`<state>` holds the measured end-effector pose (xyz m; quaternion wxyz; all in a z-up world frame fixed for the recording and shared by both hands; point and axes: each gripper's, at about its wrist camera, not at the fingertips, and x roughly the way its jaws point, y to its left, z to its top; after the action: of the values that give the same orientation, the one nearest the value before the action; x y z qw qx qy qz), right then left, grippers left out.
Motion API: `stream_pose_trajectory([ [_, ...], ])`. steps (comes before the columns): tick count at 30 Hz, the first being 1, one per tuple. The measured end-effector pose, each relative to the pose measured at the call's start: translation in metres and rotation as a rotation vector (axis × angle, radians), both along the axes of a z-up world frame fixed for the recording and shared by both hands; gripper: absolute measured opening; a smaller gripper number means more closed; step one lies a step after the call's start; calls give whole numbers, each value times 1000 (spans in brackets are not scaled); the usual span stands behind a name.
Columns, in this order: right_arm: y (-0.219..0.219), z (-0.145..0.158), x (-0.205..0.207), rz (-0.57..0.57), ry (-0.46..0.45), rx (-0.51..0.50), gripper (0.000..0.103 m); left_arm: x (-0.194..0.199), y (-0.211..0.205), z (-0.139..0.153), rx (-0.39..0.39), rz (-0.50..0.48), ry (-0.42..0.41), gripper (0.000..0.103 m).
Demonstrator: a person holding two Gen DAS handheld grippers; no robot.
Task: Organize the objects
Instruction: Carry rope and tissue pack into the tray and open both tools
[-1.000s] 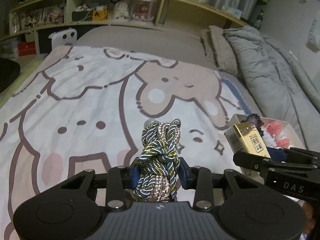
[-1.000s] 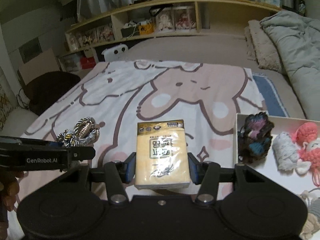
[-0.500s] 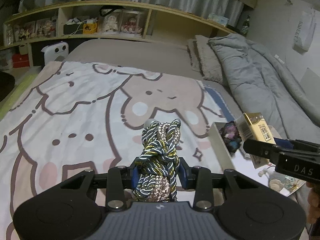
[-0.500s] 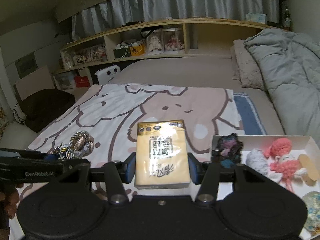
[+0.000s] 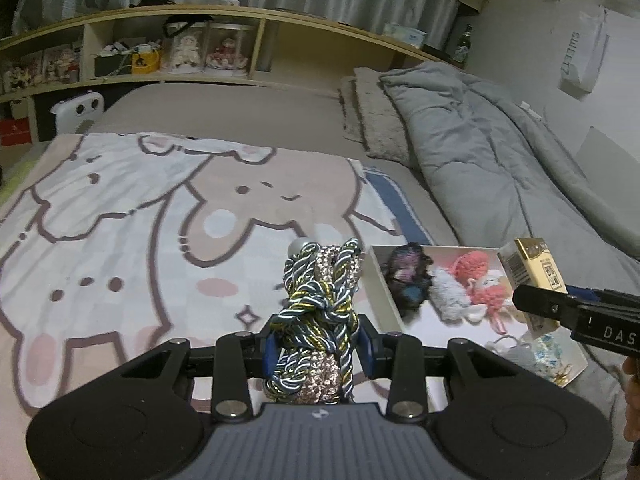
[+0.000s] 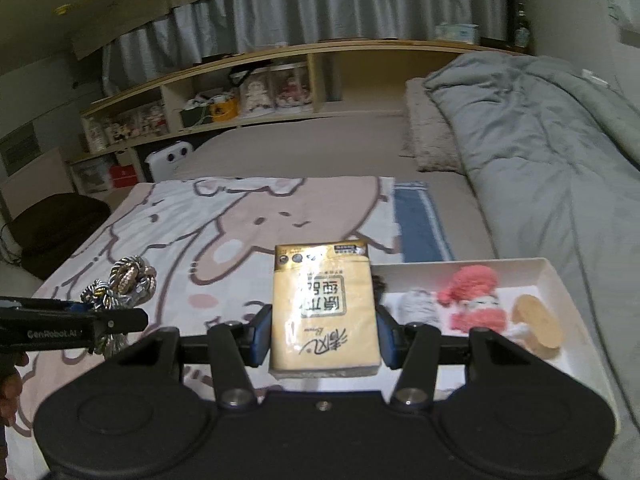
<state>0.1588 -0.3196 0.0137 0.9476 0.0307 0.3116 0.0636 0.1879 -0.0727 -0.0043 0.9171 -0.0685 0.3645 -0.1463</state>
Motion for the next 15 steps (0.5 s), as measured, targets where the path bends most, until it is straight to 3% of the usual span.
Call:
stream_pose_trajectory([
  [15, -60, -38, -1, -87, 66, 69, 53, 9, -86, -19, -89, -112, 64, 39],
])
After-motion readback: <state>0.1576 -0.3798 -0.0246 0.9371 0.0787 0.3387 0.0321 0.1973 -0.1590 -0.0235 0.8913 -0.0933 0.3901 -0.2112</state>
